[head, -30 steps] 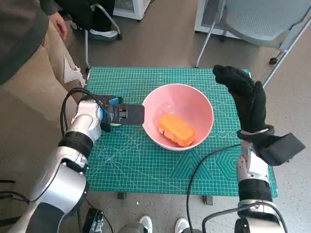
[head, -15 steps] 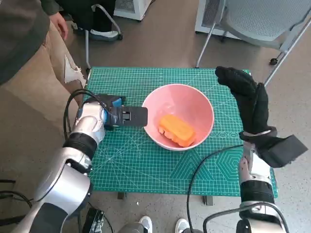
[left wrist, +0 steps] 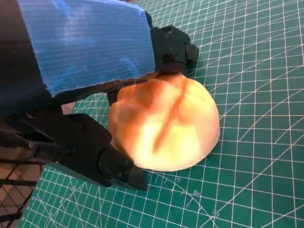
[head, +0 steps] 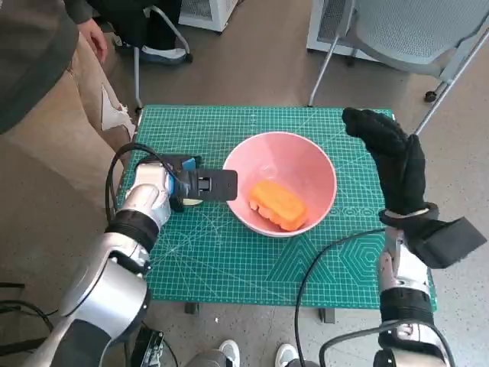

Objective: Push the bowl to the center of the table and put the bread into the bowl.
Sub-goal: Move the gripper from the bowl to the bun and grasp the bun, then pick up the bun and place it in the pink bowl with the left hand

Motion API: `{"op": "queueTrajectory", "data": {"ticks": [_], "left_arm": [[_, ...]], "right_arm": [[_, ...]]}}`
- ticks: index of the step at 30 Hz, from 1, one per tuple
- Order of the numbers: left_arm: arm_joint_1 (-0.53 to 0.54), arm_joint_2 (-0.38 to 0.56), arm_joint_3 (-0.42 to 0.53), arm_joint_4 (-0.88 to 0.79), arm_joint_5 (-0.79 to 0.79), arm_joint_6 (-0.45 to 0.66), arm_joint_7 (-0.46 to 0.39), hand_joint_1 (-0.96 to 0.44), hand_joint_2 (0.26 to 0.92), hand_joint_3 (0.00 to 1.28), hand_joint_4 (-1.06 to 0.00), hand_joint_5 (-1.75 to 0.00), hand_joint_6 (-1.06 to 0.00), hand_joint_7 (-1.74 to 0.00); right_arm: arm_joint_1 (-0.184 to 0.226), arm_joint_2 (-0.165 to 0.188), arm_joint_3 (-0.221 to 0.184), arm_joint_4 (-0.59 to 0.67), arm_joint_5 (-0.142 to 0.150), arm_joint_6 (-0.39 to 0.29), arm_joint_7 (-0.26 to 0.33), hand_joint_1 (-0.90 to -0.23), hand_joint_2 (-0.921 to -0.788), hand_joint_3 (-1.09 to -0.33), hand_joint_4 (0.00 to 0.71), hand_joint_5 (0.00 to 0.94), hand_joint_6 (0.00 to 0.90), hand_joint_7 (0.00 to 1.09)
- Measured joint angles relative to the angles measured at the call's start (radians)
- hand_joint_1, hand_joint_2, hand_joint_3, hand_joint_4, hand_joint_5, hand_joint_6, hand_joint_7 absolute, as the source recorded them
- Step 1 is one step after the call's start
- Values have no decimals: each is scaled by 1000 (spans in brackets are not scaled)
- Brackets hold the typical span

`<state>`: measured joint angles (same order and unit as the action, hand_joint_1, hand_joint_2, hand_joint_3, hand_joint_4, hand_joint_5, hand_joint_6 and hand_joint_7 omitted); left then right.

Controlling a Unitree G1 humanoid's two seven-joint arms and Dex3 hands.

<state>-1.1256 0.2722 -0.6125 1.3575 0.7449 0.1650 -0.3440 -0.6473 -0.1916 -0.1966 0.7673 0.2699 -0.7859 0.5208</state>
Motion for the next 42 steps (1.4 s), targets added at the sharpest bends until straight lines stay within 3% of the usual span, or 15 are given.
{"op": "queueTrajectory", "data": {"ticks": [1,2,3,4,6,9,13,17,22,33,37,42], "left_arm": [[0,-1,0,0,1,1,3,-154,820,28,-427,-696,-553,-484],[-2,-1,0,0,1,2,8,-198,840,30,-463,-643,-586,-623],[-3,-2,0,0,1,3,16,-126,869,47,-561,-852,-581,-792],[-4,-3,-1,0,2,4,23,-23,862,66,-608,-907,-523,-754],[-3,-3,-4,0,4,8,60,223,803,195,-711,-1056,-443,-484],[1,-3,-15,0,15,10,109,339,698,443,-705,-1223,-398,-238],[11,-4,-33,-1,33,6,146,376,671,552,-658,-1334,-428,-159],[13,-3,-41,-1,38,0,151,379,727,464,-648,-1329,-508,-166],[13,-3,-39,-1,37,0,148,393,628,665,-626,-1414,-464,-93],[13,3,-9,-1,19,4,139,400,594,704,-654,-1399,-429,-45],[13,8,2,-3,8,5,139,400,592,709,-652,-1402,-487,-72],[13,21,13,-9,-3,0,139,387,689,522,-662,-1335,-622,-214]], "right_arm": [[1,-1,0,-3,0,1,-1,-724,-921,-794,148,5,18,438],[2,-1,0,-5,0,2,-2,-724,-921,-794,148,5,18,438],[2,-1,0,-8,0,4,-4,-722,-921,-793,149,5,19,438],[2,-1,0,-10,0,5,-5,-721,-921,-792,149,5,19,437],[2,-1,0,-14,0,7,-6,-721,-921,-792,150,5,20,437],[3,-2,0,-19,0,11,-8,-720,-921,-792,150,5,21,436],[3,-2,0,-21,0,15,-9,-720,-921,-792,151,5,21,435],[3,-2,0,-21,0,18,-9,-723,-921,-792,151,4,22,434],[3,-2,1,-21,0,22,-13,-730,-921,-792,151,4,22,432],[2,-1,5,-20,0,31,-16,-730,-921,-792,149,2,19,432],[0,-1,7,-17,0,34,-16,-726,-921,-793,149,1,18,433],[-1,0,8,-14,0,34,-16,-716,-921,-795,147,1,15,435]]}}
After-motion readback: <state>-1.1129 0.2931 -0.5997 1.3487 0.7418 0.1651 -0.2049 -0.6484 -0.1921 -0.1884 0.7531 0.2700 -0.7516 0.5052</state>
